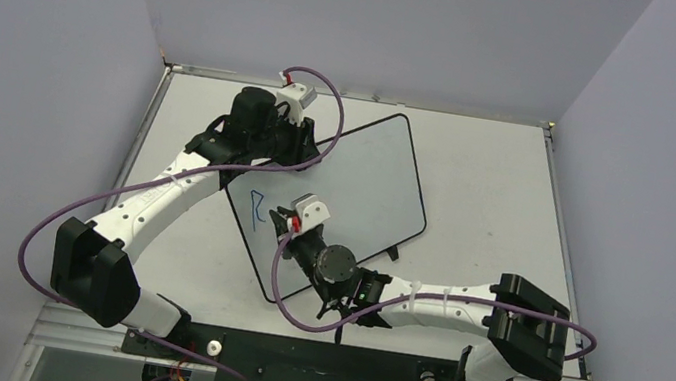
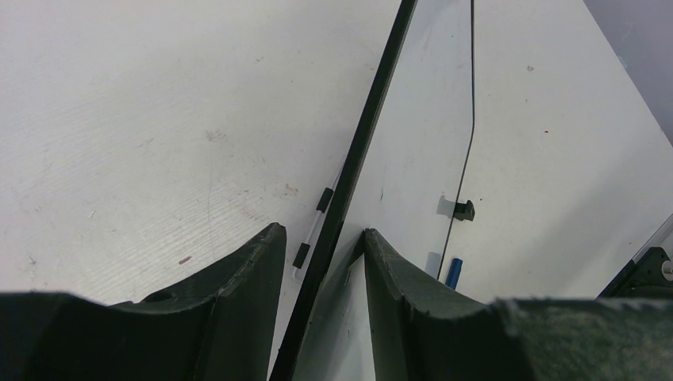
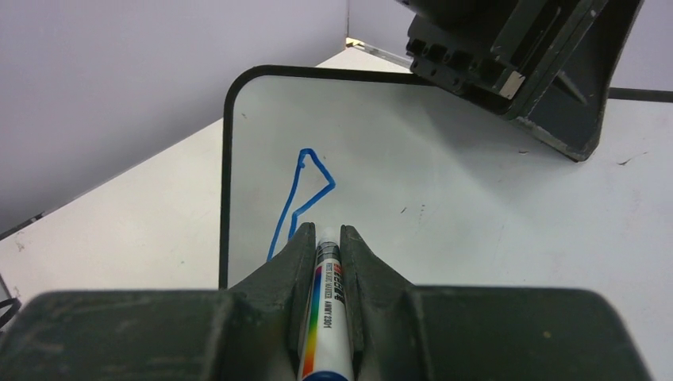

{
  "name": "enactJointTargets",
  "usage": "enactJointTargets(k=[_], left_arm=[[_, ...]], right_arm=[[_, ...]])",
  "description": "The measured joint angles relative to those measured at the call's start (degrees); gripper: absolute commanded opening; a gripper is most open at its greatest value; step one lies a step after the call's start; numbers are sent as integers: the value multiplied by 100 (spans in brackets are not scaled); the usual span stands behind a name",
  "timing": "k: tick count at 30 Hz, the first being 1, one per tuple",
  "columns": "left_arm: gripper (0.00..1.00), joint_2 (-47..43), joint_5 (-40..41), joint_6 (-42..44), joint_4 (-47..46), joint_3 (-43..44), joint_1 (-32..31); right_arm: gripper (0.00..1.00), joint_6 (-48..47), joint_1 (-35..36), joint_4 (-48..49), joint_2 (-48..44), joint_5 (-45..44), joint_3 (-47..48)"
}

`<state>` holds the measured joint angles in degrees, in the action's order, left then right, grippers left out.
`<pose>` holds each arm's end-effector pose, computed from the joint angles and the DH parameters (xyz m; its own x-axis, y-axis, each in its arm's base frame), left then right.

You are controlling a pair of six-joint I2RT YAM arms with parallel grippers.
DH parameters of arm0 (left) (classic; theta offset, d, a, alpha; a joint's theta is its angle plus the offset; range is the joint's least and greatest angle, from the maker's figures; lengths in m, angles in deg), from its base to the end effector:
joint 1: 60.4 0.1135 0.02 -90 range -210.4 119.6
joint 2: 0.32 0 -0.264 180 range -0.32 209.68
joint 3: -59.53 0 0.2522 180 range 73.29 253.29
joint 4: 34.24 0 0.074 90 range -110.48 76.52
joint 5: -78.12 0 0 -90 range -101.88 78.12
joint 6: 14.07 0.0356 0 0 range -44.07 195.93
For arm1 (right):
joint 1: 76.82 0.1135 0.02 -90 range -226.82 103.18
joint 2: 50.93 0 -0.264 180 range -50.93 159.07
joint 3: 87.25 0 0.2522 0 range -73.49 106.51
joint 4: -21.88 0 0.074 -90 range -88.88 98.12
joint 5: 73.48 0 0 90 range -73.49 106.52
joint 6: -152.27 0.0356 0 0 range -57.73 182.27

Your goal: Write a sentence on the whiteboard

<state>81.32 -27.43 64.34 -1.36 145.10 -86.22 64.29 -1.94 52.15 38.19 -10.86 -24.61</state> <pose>0.2911 -0.1514 0.3396 -0.5536 0.0528 -0.8311 0.5304 0.7918 -0.3029 0.1063 0.3308 0.2720 -0.0088 0.0876 -0.9961 -0.7377 0.6720 0.0656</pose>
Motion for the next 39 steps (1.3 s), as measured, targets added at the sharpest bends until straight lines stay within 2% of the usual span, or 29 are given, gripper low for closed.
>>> enactJointTargets(k=[22, 39], left_arm=[[0, 0, 13, 0, 0, 0, -2], [0, 0, 2, 2, -2, -11, 2]], right_arm=[[0, -116, -332, -98, 68, 24, 433], [0, 214, -354, 96, 302, 83, 190]])
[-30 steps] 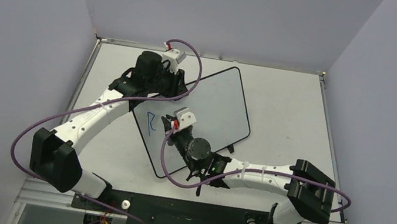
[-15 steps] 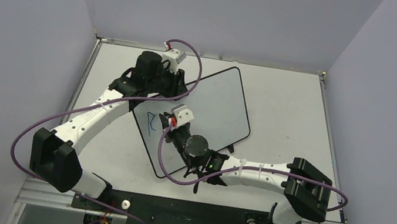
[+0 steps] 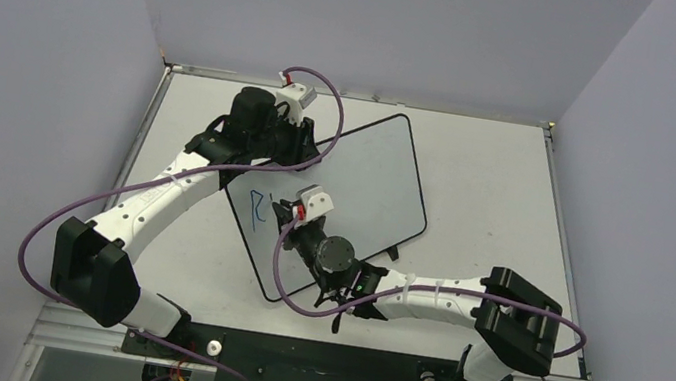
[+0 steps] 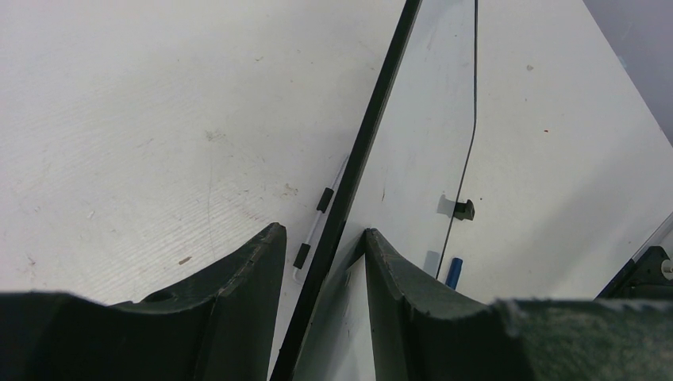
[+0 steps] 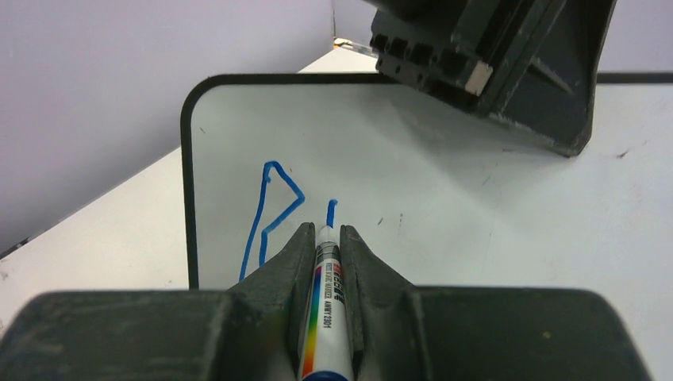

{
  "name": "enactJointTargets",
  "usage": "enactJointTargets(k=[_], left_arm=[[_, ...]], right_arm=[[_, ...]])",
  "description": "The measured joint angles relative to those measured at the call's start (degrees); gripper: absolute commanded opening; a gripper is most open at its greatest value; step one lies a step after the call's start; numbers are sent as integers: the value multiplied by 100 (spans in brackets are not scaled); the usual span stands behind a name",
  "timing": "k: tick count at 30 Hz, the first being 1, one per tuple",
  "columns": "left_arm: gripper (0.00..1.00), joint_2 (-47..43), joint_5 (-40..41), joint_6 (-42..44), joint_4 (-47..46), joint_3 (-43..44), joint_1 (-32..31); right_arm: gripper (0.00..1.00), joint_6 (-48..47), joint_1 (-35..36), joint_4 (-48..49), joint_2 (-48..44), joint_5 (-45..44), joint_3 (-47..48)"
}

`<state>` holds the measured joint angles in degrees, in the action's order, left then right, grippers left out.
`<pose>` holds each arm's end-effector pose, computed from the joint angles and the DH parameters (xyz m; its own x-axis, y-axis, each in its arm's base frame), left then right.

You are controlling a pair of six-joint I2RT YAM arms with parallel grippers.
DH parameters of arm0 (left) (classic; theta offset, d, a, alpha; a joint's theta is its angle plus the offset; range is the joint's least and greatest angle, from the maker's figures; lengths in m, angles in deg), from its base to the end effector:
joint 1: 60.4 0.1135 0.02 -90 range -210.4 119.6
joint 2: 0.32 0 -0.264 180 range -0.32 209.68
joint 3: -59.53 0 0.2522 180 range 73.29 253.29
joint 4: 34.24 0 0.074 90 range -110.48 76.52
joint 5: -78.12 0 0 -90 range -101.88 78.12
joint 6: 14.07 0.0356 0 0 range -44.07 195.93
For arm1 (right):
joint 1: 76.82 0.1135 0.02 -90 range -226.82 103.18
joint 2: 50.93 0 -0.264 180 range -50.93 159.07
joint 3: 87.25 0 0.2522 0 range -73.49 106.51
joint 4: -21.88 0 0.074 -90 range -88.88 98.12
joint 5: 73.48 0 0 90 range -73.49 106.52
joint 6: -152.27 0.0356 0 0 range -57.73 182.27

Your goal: Write a sentence on the whiteboard

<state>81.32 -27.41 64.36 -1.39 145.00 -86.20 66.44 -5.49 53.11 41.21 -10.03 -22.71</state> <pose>0.2911 -0.1513 0.3390 -0.5543 0.0533 -0.8306 0.5297 0.7923 -0.3026 0.1300 0.3350 0.2672 -0.0310 0.1114 -0.9933 -0.7043 0.7027 0.1008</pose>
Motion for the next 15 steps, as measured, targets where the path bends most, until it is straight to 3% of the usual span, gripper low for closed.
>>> enactJointTargets(k=[15], left_arm=[[0, 0, -68, -2, -13, 0, 0]], right_arm=[[0, 472, 260, -4, -177, -85, -581]])
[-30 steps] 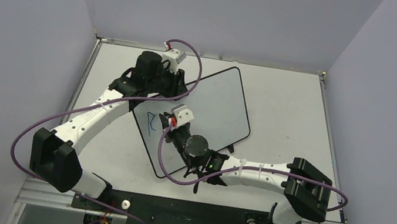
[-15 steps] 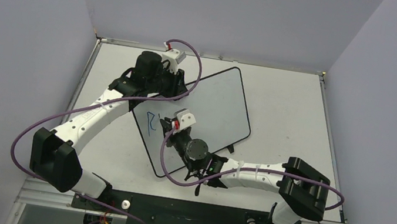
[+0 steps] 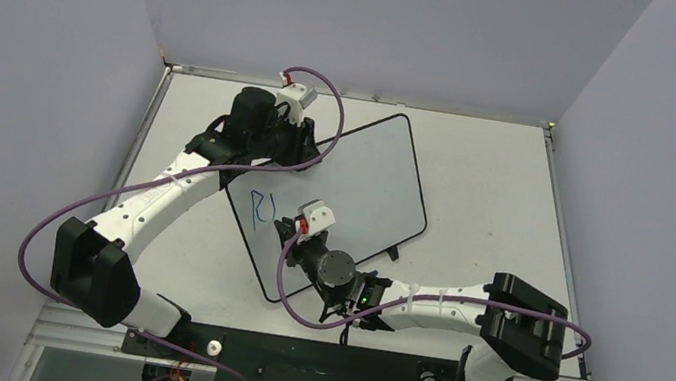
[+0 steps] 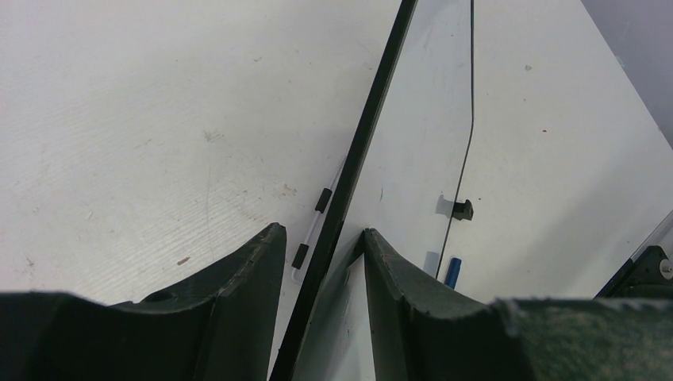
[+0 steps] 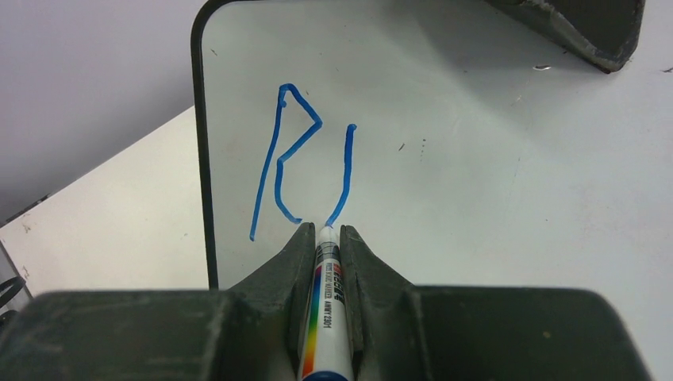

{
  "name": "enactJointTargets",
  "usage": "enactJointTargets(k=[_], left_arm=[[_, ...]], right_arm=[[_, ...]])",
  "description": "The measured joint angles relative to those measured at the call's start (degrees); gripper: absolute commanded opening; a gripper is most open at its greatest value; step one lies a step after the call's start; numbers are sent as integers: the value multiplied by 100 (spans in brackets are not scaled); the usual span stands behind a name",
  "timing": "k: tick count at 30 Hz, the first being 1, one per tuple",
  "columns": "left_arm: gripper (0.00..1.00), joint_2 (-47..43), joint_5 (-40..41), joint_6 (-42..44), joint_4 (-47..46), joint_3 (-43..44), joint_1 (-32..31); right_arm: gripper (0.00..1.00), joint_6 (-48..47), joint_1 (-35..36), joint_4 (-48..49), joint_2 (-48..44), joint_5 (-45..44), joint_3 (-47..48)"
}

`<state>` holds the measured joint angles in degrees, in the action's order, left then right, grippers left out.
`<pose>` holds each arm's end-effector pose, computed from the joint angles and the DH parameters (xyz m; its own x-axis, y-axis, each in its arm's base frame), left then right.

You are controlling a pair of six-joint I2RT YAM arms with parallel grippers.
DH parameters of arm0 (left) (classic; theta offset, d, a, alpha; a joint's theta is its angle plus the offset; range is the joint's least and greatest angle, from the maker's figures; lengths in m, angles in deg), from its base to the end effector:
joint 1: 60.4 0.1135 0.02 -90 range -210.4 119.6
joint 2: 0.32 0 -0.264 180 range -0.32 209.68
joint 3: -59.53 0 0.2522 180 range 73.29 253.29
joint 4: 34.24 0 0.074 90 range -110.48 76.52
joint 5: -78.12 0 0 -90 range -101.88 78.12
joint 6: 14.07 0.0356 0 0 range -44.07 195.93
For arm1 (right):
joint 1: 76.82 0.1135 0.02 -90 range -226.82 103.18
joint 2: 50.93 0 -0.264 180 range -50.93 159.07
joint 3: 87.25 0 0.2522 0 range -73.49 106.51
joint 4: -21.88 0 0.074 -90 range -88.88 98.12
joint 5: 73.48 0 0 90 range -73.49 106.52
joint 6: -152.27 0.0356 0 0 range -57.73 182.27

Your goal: Write a sentence on the whiteboard

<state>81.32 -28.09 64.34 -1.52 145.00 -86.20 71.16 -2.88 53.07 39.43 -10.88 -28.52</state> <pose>0.2910 -0.1517 0.3393 -0.5543 0.0537 -0.8306 0.5376 0.7849 -0.3080 0.1104 0.3241 0.2444 -0.1143 0.0990 -0.9885 -0.7168 0.6807 0.1510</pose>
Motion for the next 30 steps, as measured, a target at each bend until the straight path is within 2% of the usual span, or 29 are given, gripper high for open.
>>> enactJointTargets(k=[11, 30], left_arm=[[0, 0, 81, 0, 7, 0, -2], [0, 0, 81, 0, 9, 0, -2]], right_arm=[[0, -258, 42, -323, -400, -203, 136], [0, -590, -229, -376, -44, -212, 1080]])
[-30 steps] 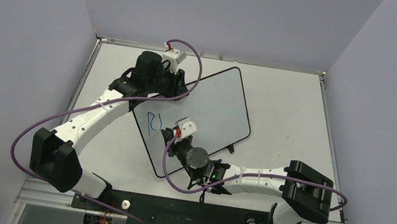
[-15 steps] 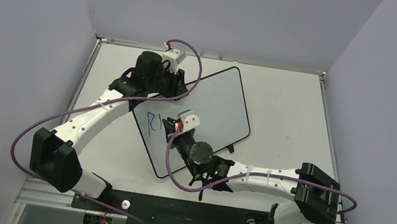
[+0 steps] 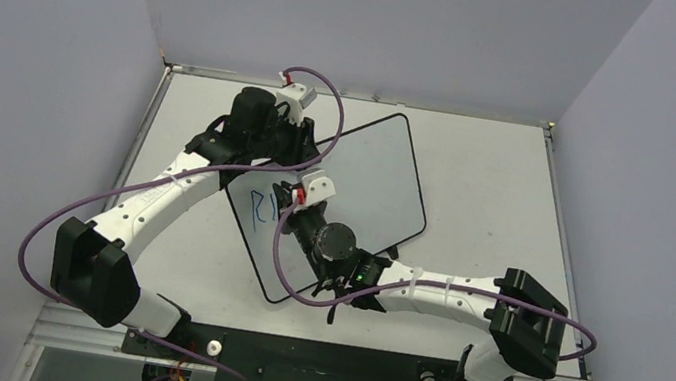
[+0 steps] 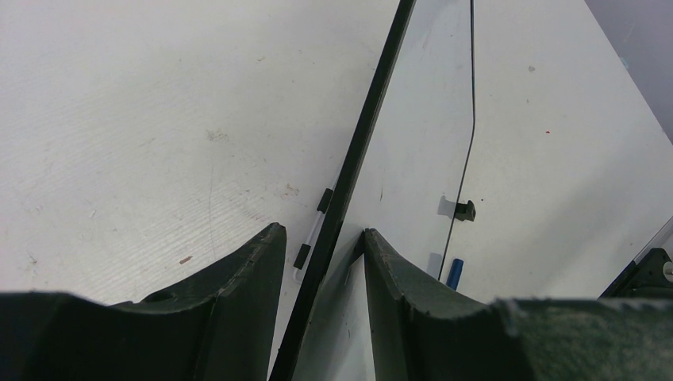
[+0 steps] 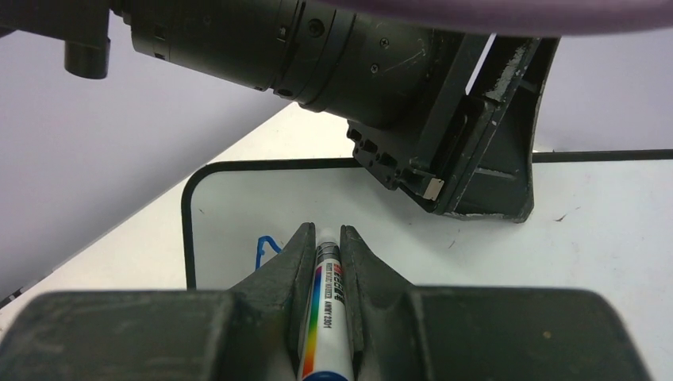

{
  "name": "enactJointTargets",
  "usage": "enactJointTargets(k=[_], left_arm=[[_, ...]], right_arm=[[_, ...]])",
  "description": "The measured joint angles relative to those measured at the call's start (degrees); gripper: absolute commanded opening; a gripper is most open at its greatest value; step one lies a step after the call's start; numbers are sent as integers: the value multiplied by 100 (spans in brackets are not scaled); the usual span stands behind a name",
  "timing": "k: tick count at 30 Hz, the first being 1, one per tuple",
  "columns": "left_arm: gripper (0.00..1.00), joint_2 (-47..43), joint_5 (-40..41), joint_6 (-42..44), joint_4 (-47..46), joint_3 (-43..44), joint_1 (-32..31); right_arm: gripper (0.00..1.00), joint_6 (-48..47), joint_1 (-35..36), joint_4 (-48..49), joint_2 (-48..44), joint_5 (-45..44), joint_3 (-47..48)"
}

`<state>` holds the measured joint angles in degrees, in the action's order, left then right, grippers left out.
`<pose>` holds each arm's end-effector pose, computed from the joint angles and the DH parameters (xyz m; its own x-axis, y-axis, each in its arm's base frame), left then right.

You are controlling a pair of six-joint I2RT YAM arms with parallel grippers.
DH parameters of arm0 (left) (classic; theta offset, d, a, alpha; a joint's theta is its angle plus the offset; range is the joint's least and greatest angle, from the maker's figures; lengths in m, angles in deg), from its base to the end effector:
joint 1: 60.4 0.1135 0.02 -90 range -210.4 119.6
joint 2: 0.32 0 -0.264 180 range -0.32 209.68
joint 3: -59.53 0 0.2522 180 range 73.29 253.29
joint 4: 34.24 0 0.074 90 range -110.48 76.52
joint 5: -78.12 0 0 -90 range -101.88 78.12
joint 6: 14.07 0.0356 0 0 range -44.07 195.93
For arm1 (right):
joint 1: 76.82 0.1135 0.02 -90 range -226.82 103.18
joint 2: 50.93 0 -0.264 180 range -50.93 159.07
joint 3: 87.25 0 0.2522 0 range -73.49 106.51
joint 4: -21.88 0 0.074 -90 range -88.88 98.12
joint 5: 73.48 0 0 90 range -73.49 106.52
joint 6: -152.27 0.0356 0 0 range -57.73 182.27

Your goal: Write a sentence on the whiteboard

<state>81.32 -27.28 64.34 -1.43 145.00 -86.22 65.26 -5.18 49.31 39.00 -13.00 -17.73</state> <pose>0.2911 -0.1514 0.3391 -0.5536 0.0527 -0.8311 0.5286 0.7934 -0.3018 0.1301 0.3364 0.3024 0.0034 0.1543 -0.9880 -0.6729 0.7312 0.1119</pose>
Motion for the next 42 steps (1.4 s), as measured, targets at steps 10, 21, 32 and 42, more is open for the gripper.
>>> enactJointTargets(k=[10, 21, 32, 42], left_arm=[[0, 0, 2, 0, 0, 0, 0], [0, 0, 2, 0, 0, 0, 0], [0, 0, 17, 2, 0, 0, 0], [0, 0, 17, 2, 0, 0, 0]], right_arm=[[0, 28, -42, -103, 190, 157, 140], [0, 94, -118, -111, 291, 192, 144], [0, 203, -144, -101, 313, 186, 142], [0, 221, -142, -114, 313, 120, 138]])
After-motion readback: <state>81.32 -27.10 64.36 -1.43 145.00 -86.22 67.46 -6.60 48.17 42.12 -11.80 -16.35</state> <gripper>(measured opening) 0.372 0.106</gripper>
